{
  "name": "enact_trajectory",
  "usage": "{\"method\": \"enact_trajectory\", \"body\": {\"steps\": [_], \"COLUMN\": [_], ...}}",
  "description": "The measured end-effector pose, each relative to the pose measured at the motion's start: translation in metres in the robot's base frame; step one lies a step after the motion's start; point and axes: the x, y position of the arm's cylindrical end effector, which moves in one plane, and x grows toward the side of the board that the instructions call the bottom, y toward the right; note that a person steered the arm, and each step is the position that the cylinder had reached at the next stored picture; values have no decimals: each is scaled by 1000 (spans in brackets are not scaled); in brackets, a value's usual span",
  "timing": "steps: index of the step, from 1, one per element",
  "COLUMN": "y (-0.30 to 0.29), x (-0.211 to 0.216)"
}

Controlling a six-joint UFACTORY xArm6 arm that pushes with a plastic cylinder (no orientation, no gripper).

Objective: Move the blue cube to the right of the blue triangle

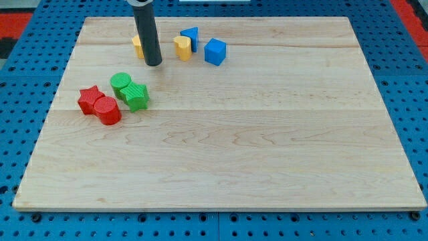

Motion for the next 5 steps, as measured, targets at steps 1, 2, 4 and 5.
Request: {"method": "enact_trajectory", "body": {"steps": [1,2,4,5], "y": [9,56,89,91], "x": [6,8,-14,-15]}}
